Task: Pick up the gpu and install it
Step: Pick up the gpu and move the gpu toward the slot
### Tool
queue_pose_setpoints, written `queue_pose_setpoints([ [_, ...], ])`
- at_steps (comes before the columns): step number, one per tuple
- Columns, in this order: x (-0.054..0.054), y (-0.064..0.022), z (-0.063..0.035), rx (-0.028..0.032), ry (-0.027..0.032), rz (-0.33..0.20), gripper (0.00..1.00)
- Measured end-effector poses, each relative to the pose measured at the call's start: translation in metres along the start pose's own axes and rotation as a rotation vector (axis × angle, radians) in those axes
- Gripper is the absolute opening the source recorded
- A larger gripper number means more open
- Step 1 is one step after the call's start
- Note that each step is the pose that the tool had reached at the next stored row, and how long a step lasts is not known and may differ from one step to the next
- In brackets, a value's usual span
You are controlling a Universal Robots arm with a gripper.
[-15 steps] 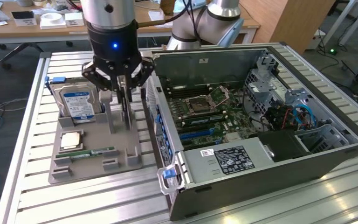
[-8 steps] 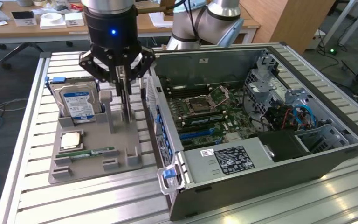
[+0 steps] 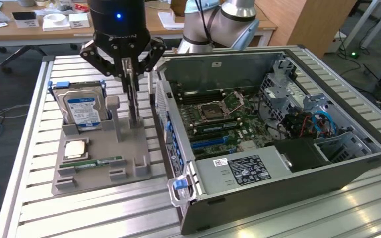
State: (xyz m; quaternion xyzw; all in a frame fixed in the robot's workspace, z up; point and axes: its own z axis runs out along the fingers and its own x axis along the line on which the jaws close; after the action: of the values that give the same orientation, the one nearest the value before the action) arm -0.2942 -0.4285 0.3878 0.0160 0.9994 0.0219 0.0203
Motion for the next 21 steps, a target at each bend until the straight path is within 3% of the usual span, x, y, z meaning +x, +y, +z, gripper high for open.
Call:
queue_pose_setpoints([
  [9,-0.001,0.0008,-0.0191,0.0002,-0.0001,0.003,0.26],
  [21,-0.001,0.0011,-0.0245,-0.0002,-0.0003,0.005,0.26],
])
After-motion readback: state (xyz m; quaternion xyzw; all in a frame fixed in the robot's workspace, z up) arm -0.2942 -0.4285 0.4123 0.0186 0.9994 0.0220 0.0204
